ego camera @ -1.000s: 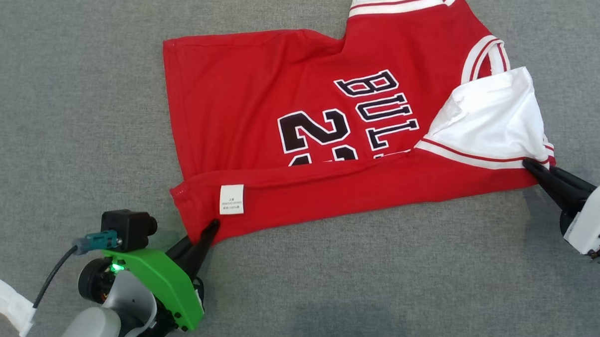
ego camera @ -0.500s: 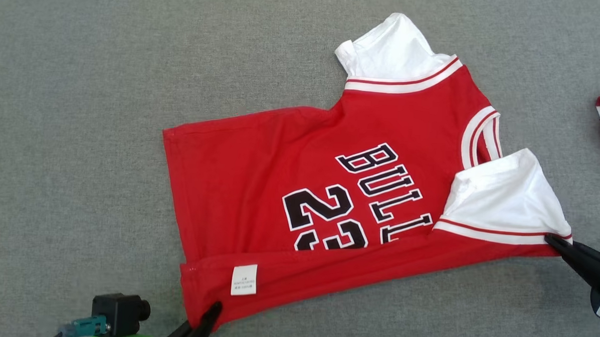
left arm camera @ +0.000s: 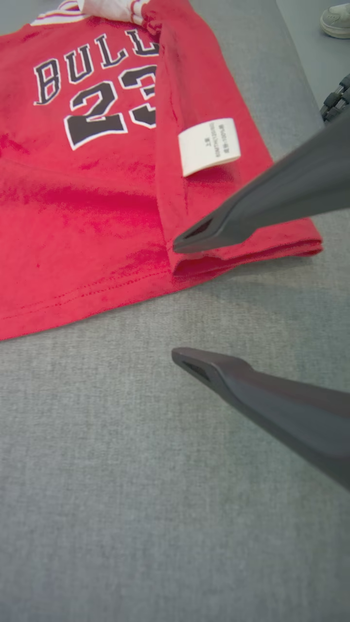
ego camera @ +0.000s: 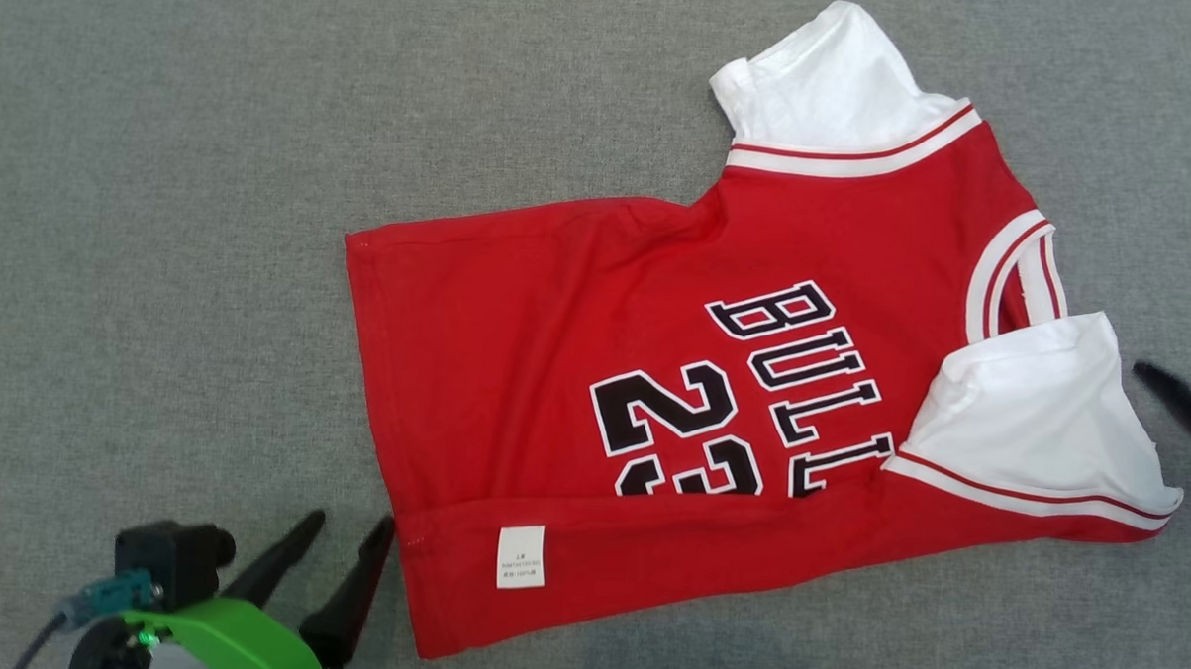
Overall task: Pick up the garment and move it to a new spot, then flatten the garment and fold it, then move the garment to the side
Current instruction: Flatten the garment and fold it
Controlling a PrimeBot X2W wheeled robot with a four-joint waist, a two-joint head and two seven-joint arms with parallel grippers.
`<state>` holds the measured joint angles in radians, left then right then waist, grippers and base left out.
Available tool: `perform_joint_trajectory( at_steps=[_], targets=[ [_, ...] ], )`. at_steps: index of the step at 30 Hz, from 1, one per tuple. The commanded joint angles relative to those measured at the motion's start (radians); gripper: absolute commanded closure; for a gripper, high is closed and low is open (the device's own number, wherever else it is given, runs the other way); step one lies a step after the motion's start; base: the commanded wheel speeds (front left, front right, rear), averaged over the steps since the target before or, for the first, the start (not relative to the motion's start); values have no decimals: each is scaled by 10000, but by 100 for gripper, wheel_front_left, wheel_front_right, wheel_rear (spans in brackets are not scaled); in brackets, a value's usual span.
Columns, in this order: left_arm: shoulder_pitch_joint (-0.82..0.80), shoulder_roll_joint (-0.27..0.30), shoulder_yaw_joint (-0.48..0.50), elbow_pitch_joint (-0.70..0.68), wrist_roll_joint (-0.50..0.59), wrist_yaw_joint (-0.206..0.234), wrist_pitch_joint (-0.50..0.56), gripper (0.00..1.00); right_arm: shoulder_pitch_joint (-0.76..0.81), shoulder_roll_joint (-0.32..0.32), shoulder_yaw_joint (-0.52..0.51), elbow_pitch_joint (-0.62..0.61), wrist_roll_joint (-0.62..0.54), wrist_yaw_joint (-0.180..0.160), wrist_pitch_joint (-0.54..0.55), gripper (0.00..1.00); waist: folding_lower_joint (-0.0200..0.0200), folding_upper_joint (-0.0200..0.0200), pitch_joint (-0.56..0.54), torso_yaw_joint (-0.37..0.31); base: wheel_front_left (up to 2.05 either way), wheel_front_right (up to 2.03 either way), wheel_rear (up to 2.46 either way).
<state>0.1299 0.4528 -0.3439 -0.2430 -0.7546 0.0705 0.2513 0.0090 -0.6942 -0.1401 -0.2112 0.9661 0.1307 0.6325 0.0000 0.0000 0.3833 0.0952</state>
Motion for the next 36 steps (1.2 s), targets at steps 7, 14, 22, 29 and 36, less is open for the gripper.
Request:
perform_joint_trajectory(
  at_steps=[7,14,22,29,36],
  targets=[
    [-3625,-122,51,424,481,-205,713,0,-3829,-322,184,-328,-791,1,1309,0,0,0,1920,845,0,0,0],
    [-6639,-841,-531,2178,594,-814,1220,0,-8126,748,2136,1605,-2370,1,2270,0,0,0,2976,1538,0,0,0],
    [-7841,-1222,-1055,3124,597,-1300,1539,0,-10191,1368,3416,3834,-3455,-1,2202,0,0,0,3274,1949,0,0,0],
    [-7980,-1348,-1353,3410,502,-1451,1729,0,-10544,1381,4184,4709,-3363,-1,2166,0,0,0,3330,1945,0,0,0],
    [-7893,-1425,-1825,3494,305,-1685,1969,100,-10689,1692,4605,4990,-2707,4,1766,100,0,0,3291,1832,0,0,0]
  ],
)
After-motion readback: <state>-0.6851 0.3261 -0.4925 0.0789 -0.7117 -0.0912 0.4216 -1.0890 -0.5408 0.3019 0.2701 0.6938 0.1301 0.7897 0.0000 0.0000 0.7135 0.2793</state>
